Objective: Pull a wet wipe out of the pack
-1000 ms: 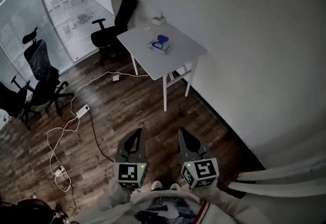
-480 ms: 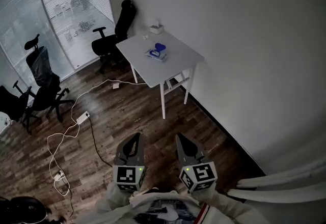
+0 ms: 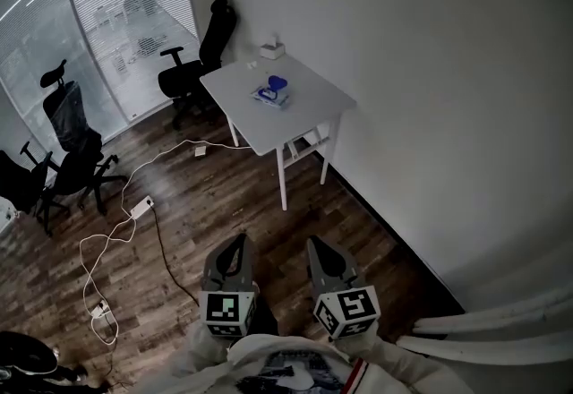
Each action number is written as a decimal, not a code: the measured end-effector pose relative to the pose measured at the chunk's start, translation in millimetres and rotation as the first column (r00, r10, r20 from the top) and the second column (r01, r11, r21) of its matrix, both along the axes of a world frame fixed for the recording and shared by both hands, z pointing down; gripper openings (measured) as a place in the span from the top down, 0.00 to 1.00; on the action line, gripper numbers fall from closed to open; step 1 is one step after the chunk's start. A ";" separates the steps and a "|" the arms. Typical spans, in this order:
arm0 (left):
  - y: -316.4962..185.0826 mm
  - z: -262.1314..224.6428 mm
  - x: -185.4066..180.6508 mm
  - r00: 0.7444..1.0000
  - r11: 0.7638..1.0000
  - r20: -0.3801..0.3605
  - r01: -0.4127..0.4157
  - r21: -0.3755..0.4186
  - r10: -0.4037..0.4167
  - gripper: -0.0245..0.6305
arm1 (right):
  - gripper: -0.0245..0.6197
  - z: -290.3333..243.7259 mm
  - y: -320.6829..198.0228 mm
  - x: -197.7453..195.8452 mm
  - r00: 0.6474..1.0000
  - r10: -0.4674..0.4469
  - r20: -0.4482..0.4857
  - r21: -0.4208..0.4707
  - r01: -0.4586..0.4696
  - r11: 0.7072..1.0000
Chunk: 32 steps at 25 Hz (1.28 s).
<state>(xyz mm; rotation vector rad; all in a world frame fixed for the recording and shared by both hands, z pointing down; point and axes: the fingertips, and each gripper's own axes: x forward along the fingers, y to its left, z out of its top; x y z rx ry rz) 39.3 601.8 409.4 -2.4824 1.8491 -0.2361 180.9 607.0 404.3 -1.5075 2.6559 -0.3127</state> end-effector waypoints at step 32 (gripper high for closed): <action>-249.4 14.3 -153.8 0.994 0.992 -0.046 -0.107 -0.071 0.104 0.96 | 0.95 12.7 -245.0 -169.0 0.996 0.070 -0.046 -0.069 -0.073 0.995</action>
